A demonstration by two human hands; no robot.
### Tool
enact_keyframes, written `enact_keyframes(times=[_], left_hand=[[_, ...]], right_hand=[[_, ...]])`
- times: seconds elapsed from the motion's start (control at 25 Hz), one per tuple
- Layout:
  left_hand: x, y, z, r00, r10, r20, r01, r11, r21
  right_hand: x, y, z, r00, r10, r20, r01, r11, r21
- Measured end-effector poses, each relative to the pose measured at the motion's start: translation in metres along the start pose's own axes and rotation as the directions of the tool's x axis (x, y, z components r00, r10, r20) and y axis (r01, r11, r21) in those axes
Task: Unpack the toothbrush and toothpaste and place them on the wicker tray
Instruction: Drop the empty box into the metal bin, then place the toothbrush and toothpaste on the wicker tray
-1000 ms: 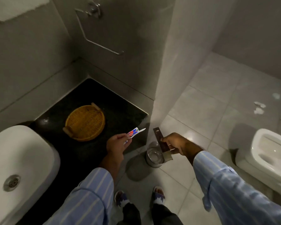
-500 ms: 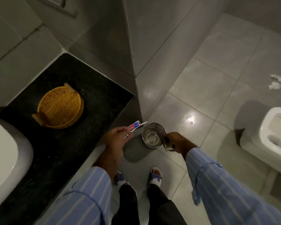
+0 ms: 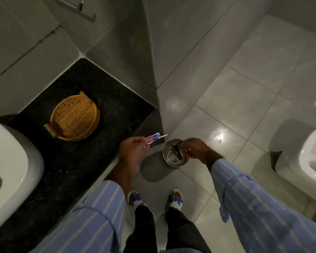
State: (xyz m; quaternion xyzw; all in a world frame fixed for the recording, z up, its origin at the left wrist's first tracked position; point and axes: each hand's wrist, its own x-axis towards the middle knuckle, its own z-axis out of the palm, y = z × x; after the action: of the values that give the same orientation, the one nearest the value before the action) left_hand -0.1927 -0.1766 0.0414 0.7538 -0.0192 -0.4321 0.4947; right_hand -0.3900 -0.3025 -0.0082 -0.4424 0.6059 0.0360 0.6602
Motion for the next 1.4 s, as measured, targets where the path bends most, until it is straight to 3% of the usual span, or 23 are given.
enact_keyframes(times=[0.12, 0.2, 0.36, 0.44, 0.56, 0.68, 0.84, 0.92, 1.0, 1.12, 1.4], left_hand=[[0.006, 0.021, -0.003, 0.998, 0.023, 0.055, -0.027, 0.996, 0.082], [0.008, 0.038, -0.008, 0.991, 0.057, 0.119, -0.076, 0.984, 0.16], [0.01, 0.084, -0.034, 0.947, 0.153, 0.283, -0.224, 0.945, 0.237], [0.015, 0.111, -0.055, 0.933, 0.169, 0.318, -0.255, 0.933, 0.253], [0.023, 0.149, -0.096, 0.934, 0.183, 0.306, -0.245, 0.953, 0.177], [0.029, 0.181, -0.141, 0.938, 0.216, 0.271, -0.203, 0.976, -0.078], [0.044, 0.207, -0.2, 0.926, 0.249, 0.285, -0.176, 0.949, -0.261], [0.058, 0.217, -0.23, 0.939, 0.257, 0.228, -0.191, 0.942, -0.277], [0.074, 0.224, -0.257, 0.952, 0.27, 0.147, -0.244, 0.955, -0.17], [0.1, 0.226, -0.292, 0.959, 0.284, -0.003, -0.283, 0.958, 0.047], [0.158, 0.203, -0.316, 0.964, 0.232, -0.129, -0.224, 0.972, 0.074]], right_hand=[[-0.021, -0.05, 0.007, 0.93, -0.366, 0.035, 0.357, 0.875, -0.326], [-0.034, -0.086, 0.019, 0.856, -0.496, 0.146, 0.506, 0.746, -0.434], [-0.057, -0.15, 0.061, 0.735, -0.498, 0.46, 0.66, 0.372, -0.653], [-0.065, -0.175, 0.083, 0.72, -0.478, 0.503, 0.673, 0.306, -0.673], [-0.074, -0.21, 0.114, 0.727, -0.502, 0.469, 0.674, 0.39, -0.628], [-0.085, -0.244, 0.149, 0.726, -0.534, 0.433, 0.686, 0.605, -0.404], [-0.093, -0.278, 0.203, 0.744, -0.528, 0.409, 0.645, 0.728, -0.233], [-0.09, -0.292, 0.231, 0.778, -0.511, 0.366, 0.598, 0.781, -0.179], [-0.083, -0.302, 0.252, 0.823, -0.472, 0.316, 0.534, 0.833, -0.145], [-0.068, -0.314, 0.28, 0.844, -0.452, 0.29, 0.51, 0.842, -0.173], [-0.011, -0.341, 0.327, 0.818, -0.476, 0.324, 0.575, 0.709, -0.408]])
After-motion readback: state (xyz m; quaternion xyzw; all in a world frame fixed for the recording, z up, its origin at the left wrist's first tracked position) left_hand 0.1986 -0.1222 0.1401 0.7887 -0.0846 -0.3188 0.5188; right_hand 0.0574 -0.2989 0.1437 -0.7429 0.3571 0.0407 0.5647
